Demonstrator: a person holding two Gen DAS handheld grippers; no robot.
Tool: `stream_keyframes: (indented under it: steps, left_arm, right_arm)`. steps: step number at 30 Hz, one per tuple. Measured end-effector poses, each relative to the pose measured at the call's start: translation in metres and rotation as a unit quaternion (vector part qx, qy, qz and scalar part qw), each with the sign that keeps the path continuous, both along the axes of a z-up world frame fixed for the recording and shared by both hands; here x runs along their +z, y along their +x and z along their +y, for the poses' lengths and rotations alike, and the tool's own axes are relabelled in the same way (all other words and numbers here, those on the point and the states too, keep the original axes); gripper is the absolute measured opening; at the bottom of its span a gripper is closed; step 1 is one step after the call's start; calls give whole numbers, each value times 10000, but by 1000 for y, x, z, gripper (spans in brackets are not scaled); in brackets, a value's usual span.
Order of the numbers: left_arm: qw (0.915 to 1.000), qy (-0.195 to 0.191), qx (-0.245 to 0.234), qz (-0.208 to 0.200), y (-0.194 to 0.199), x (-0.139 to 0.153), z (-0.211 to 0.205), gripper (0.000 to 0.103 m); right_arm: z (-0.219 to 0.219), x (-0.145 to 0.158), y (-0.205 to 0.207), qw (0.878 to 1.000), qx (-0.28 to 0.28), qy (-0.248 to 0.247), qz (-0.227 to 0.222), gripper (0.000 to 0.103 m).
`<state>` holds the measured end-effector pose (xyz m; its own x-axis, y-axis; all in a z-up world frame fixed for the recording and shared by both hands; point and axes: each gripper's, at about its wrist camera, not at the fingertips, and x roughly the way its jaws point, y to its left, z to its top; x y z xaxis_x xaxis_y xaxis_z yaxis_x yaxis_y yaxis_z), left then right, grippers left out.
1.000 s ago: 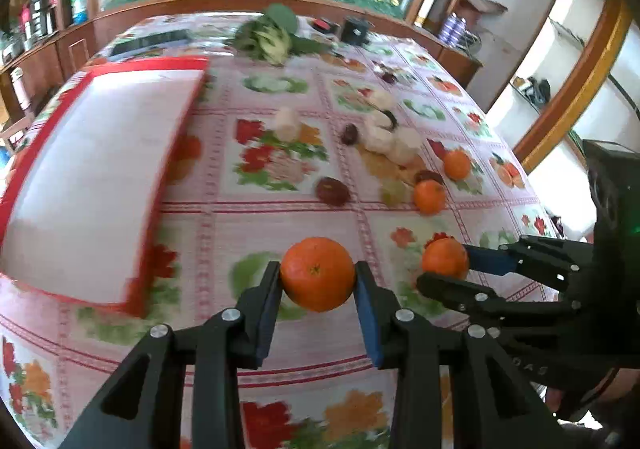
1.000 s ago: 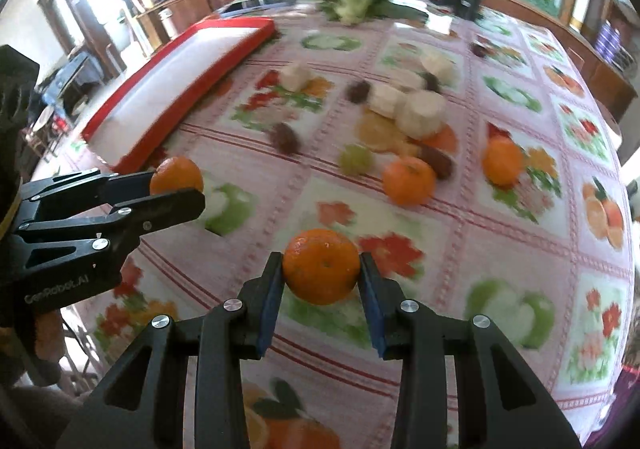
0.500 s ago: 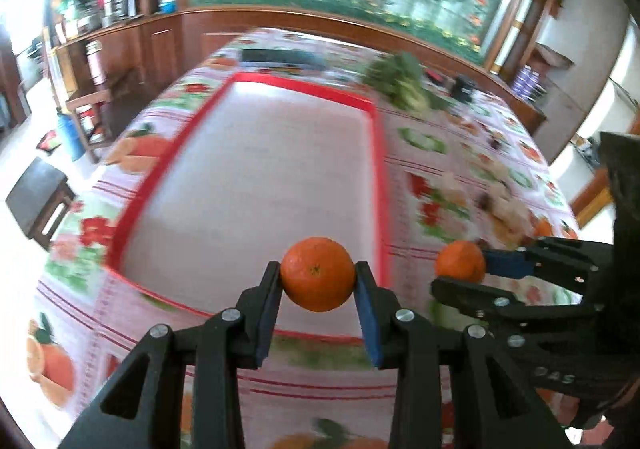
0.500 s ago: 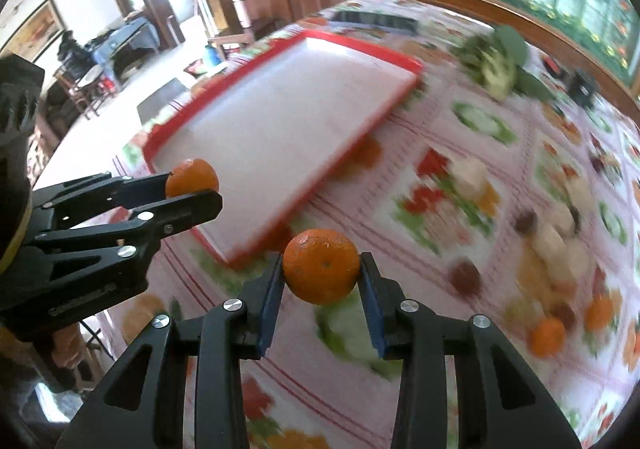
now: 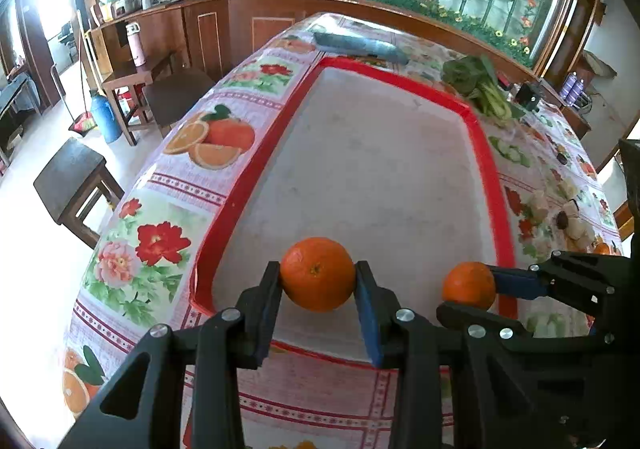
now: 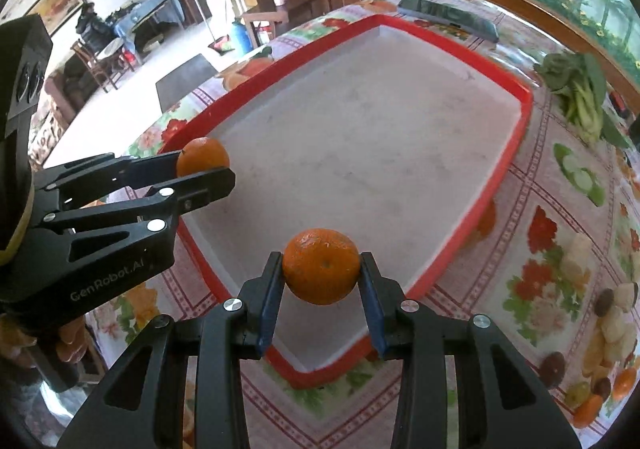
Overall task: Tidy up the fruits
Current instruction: 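Carry both oranges to the red-rimmed tray and open both grippers inside it, then return both grippers to the fruit and grasp a date with the left gripper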
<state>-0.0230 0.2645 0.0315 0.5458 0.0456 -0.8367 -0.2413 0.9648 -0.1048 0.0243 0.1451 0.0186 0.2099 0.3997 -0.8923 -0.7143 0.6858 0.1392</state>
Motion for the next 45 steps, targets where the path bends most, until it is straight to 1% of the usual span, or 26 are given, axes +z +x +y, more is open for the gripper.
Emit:
stream_keyframes:
  steps: [6, 9, 10, 11, 13, 14, 15, 16, 18, 20, 24, 25, 28, 32, 35, 40, 45]
  left_arm:
    - [9998, 25, 26, 172, 3, -8, 0, 39]
    - [9998, 123, 46, 176, 2, -7, -2, 39]
    - [9997, 161, 44, 201, 2, -7, -3, 39]
    - [9996, 192, 40, 210, 1, -7, -5, 39]
    - [9994, 240, 49, 227, 0, -5, -6, 40]
    - [9994, 269, 50, 231, -1, -4, -7, 41]
    - [9994, 273, 60, 218, -2, -3, -8, 47]
    - [9994, 281, 92, 197, -4, 0, -9, 51]
    - [9993, 312, 168, 113, -10, 5, -10, 65]
    - [9993, 317, 216, 38, -15, 11, -12, 67]
    - [9993, 303, 209, -12, -25, 18, -20, 67]
    - [9993, 315, 204, -27, -27, 19, -23, 67]
    - [9993, 346, 144, -57, -32, 23, -34, 67]
    - [9992, 336, -20, -194, -36, 34, -58, 67]
    - [9987, 311, -278, -299, -34, 41, -83, 68]
    - [9947, 281, -953, -267, -22, 40, -140, 70]
    - [9865, 18, -1638, -75, -6, 28, -201, 70]
  right_arm:
    - [4, -7, 1, 9999, 86, -64, 66, 36]
    - [4, -8, 3, 9999, 109, -92, 63, 37]
    - [4, -8, 3, 9999, 101, -117, 52, 39]
    - [4, -8, 3, 9998, 80, -152, 28, 45]
    - [1, -5, 1, 9999, 65, -116, -15, 45]
    - [0, -2, 0, 9999, 77, -77, -37, 45]
    - [-1, 1, -3, 9999, 88, -58, -86, 45]
    - [-2, 4, -4, 9998, 91, -63, -148, 45]
    - [-4, 10, -9, 9997, 110, -23, -231, 46]
    - [-9, 12, -13, 9996, 84, -11, -267, 46]
    - [-19, 13, -21, 9997, 66, 5, -222, 47]
    - [-24, 15, -25, 9996, 80, 95, -242, 47]
    - [-35, 22, -32, 9995, 49, 135, -293, 49]
    - [-60, 30, -41, 9992, -63, 210, -348, 51]
    - [-89, 33, -42, 9985, -314, 299, -347, 56]
    - [-160, 32, -35, 9926, -1084, 279, -469, 58]
    - [-246, 28, -28, 9784, -1983, 114, -574, 58]
